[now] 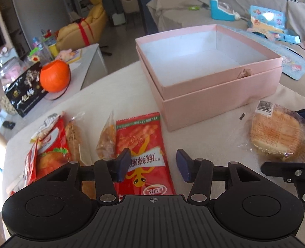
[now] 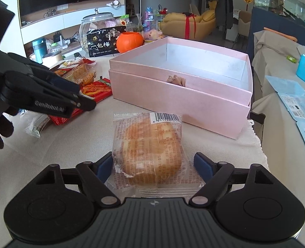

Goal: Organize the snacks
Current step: 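Carry the red packet with the left tool while the right tool carries the bread cake toward the pink box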

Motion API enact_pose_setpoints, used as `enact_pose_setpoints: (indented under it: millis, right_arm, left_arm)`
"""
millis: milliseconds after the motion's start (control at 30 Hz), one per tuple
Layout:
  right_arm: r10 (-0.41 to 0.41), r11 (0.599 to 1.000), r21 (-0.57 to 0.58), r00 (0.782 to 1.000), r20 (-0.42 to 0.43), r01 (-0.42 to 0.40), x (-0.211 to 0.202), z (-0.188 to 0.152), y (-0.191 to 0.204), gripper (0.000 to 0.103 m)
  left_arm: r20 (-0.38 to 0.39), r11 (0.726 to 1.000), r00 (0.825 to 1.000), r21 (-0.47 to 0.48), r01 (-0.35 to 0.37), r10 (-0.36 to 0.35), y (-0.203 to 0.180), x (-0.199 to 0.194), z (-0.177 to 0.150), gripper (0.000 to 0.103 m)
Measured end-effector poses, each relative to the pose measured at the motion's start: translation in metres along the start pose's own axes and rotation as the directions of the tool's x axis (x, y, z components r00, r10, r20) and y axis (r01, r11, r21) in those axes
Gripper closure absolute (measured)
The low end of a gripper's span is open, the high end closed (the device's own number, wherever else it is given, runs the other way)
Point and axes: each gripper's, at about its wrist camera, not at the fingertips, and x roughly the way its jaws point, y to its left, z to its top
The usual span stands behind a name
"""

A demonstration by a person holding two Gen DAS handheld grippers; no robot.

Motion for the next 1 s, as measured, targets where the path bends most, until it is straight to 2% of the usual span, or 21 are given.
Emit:
enact_pose_setpoints:
  millis: [100,200,267,367,533,633,833,933,1000]
  right_arm:
    - [0.003,1.0,0.002,1.0,0.001,-0.003,0.0,0.0,0.0,0.02]
    - [0.003,1.0,0.002,1.0,0.002,-0.003,0.0,0.0,0.0,0.02]
    - [0.004,1.0,0.003,1.0,0.003,-0.004,0.0,0.0,0.0,0.02]
    - [0.004,1.0,0.003,1.0,0.003,-0.004,0.0,0.0,0.0,0.02]
    - [0.004,1.0,0.003,1.0,0.003,-0.004,0.0,0.0,0.0,0.02]
    - [0.005,1.0,0.004,1.0,0.003,-0.005,0.0,0.0,0.0,0.02]
    - [0.008,1.0,0.005,1.0,0.004,-0.008,0.0,0.001,-0.001,0.019]
    - [0.007,1.0,0.004,1.0,0.003,-0.007,0.0,0.001,0.0,0.019]
    - [0.005,1.0,0.001,1.0,0.003,-0.005,0.0,0.001,-0.001,0.019]
  left_arm:
    - [-0.013,0.999,0.999,-0.026,0.039,-0.039,0.011,-0.001,0.003,0.047]
    - [-0.016,0.999,1.0,-0.029,-0.015,0.014,0.022,0.0,0.004,0.046]
    - [-0.033,0.998,0.999,-0.049,-0.027,0.025,0.028,0.005,0.004,0.046]
    - [-0.031,0.997,0.999,-0.081,-0.013,0.011,0.036,0.012,0.006,0.045]
    - [-0.041,0.979,0.999,-0.204,-0.001,-0.007,0.054,0.024,0.012,0.042]
    - [-0.037,0.977,0.999,-0.212,0.007,-0.015,0.055,0.022,0.01,0.043]
    - [-0.004,0.976,0.993,-0.183,0.118,-0.121,0.031,-0.009,-0.015,0.044]
    - [0.009,0.982,0.993,-0.145,0.119,-0.119,0.011,-0.031,-0.036,0.043]
    - [0.009,0.97,0.983,-0.164,0.181,-0.182,0.005,-0.045,-0.048,0.042]
